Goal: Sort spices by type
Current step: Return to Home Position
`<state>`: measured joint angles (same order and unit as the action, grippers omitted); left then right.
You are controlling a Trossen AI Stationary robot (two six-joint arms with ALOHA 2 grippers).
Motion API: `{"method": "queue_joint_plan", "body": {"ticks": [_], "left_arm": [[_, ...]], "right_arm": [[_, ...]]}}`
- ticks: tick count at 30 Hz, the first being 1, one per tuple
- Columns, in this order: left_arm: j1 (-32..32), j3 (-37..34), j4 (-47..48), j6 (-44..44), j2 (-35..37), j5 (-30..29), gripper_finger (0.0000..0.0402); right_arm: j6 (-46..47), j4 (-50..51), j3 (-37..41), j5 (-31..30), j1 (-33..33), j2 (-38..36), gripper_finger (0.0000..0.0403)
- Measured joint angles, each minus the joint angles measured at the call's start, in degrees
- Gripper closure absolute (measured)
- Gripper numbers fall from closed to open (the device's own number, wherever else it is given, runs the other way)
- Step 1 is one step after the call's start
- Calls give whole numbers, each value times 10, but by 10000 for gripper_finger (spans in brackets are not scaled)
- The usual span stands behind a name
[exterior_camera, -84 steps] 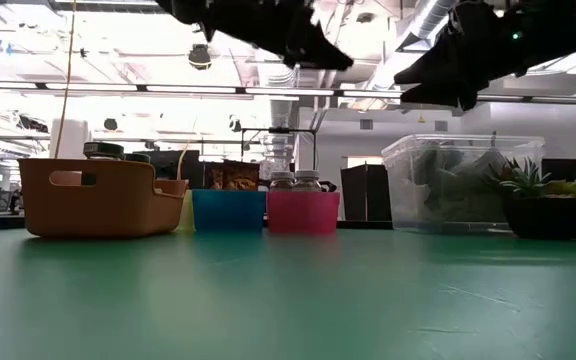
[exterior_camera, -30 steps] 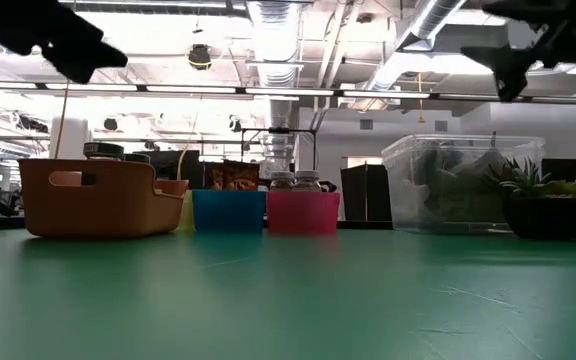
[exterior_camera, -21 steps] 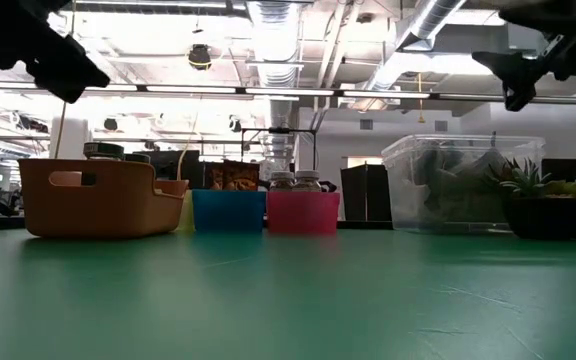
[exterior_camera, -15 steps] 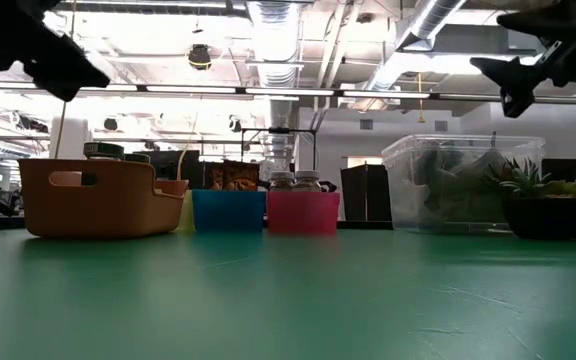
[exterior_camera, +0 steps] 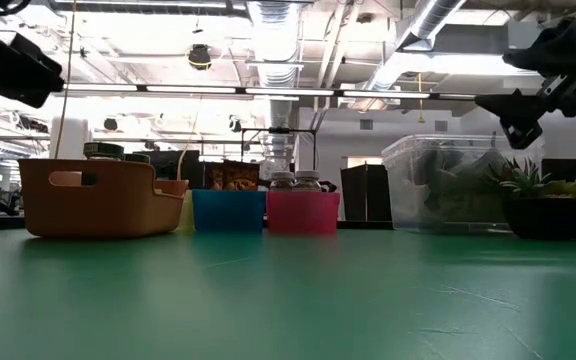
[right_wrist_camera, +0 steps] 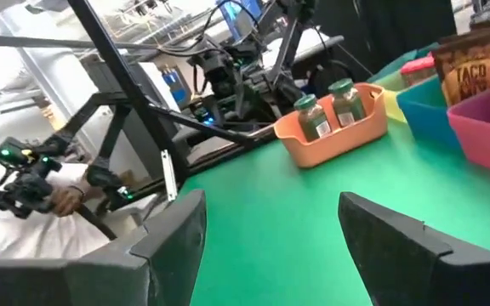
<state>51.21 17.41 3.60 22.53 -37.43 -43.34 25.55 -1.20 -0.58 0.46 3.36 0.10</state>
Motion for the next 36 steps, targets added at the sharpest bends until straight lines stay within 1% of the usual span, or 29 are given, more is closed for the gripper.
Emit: {"method": "queue_joint_plan", "body": {"ticks": [3,6,14,17,19,25,29,31,34,36], "left_arm": [[20,0,0,-15,0,-1,226],[37,0,-10,-48,0,-14,226],[62,0,-82,-123,0,-14,226],[61,0,-115,-120,0,-14,226],[61,0,-120,-110,1,-11,226],[62,1,-139,-31,21,0,226],[61,1,-144,-7,22,0,226],[55,1,-164,-48,24,-14,226],[32,1,-192,-91,23,-63,226],[18,1,-191,-122,38,-89,226]], "right_arm": [[-1,2,0,-4,4,4,111],[-1,2,0,-4,4,3,111],[-1,5,0,-4,4,4,111],[-1,6,0,-4,4,4,111],[-1,6,0,-4,4,4,111],[0,7,0,-4,4,4,111],[0,7,0,-4,4,4,111],[-1,7,0,-4,4,4,111],[0,7,1,-4,4,4,111],[0,7,1,-4,4,4,111]]}}
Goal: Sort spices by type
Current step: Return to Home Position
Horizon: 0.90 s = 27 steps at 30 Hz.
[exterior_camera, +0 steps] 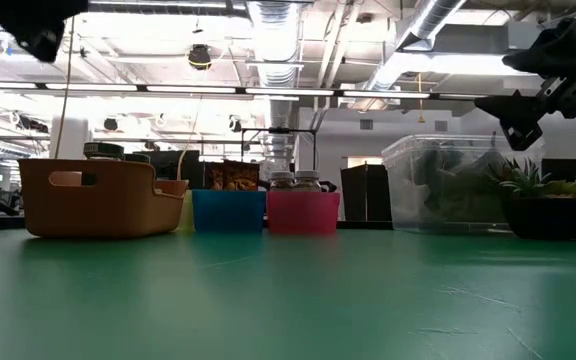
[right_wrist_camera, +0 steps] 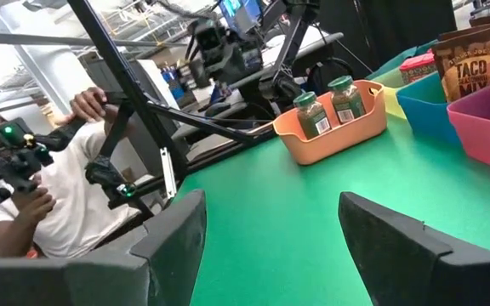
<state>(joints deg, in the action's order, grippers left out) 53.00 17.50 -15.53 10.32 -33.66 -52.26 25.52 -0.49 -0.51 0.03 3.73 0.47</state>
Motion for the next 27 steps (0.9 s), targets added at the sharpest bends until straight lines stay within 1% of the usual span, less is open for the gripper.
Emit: {"method": "queue_joint_plan", "body": {"ticks": [1,3,4,5,7,9,11,13,17,23,27], "left_arm": [[-10,0,-4,-16,4,-7,226],[-39,0,-10,-38,13,0,226],[-57,0,-4,-44,20,27,226],[-78,-1,-1,-48,29,66,226],[-126,-17,-6,-51,46,162,226],[-177,-41,-24,-45,63,238,226],[-221,-73,-26,-28,87,294,226],[-254,-102,-31,-14,111,336,226],[-295,-142,-31,-14,176,389,226],[-330,-159,32,-30,270,454,226],[-349,-160,93,-43,307,464,226]], "right_arm": [[0,0,0,0,0,0,111],[0,0,0,0,0,0,111],[0,0,0,0,0,0,111],[0,0,0,0,0,0,111],[0,0,0,0,0,0,111],[0,0,0,0,0,0,111],[0,0,0,0,0,0,111],[0,0,0,0,0,0,111],[0,0,0,0,0,0,111],[0,0,0,0,0,0,111],[0,0,0,0,0,0,111]]}}
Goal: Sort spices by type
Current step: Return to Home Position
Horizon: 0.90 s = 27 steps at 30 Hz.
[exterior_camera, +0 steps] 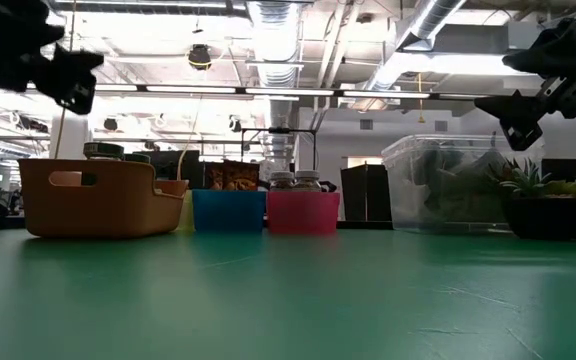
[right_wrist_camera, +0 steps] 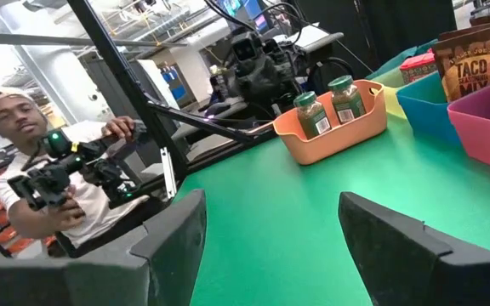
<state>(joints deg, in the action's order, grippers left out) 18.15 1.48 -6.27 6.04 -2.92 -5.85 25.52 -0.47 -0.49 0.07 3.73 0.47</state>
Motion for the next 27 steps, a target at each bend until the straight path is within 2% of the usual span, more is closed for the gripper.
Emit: {"method": "queue_joint_plan", "body": {"ticks": [3,9,27], "left_arm": [[-18,0,49,1,16,-2,226],[-44,0,48,3,27,-7,226],[-44,-2,54,4,26,-10,226]], "right_arm": [[0,0,0,0,0,0,111],[0,0,0,0,0,0,111],[0,0,0,0,0,0,111]]}}
